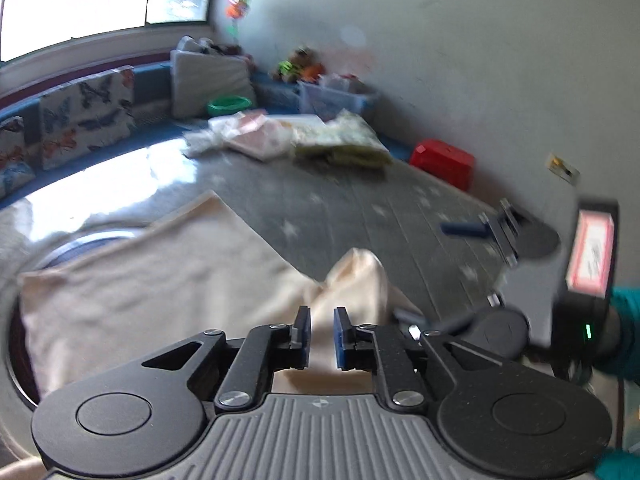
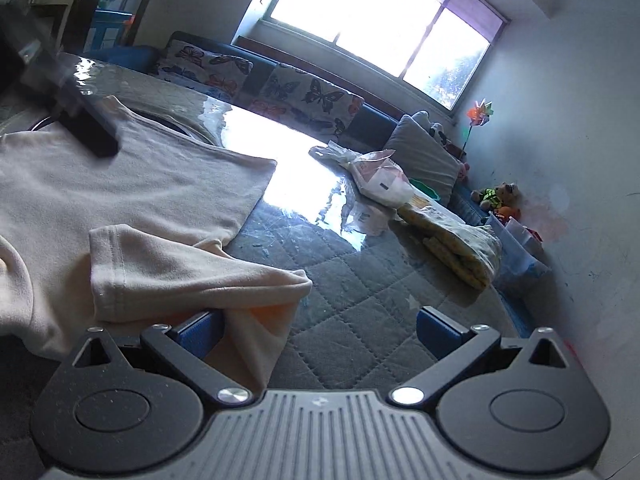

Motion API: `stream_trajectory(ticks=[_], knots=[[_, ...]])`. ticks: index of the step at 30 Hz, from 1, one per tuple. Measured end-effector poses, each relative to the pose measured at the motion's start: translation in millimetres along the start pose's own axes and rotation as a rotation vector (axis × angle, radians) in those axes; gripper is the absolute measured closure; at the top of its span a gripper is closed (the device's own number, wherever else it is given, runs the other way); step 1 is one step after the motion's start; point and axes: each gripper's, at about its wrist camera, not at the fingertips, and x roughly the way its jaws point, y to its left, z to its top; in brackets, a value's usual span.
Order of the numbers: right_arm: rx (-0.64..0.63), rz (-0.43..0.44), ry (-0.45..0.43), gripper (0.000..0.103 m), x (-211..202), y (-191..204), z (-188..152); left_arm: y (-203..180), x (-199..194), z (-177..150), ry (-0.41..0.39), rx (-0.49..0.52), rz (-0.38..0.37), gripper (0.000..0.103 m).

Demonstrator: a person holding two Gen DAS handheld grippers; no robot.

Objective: Fold clothes

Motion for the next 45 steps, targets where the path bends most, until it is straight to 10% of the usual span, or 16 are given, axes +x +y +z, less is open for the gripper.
stream_trajectory(ticks=[6,15,18,35,45], knots=[[0.035,0.047,0.013,0.000,3,-7,4,-28,15,-17,0.028,0.118,-0.037,0.056],[0.042,0.082,0.011,0.000,7,-16,3,-20,38,-21,0.079,0.108,-0.032,0.059],[0.041,0.093,0.012,0.000,6,-17,2,-17,46,-23,0.094,0.098,-0.030,0.081],[0.015,0.189,-0.033,0.005,-14,2,0,39,-26,58,-0.161,-0.278,-0.126,0.094],[-0.052,0.322,-0.136,0.009,-39,20,3,43,-34,70,-0.106,-0.567,-0.246,0.094]])
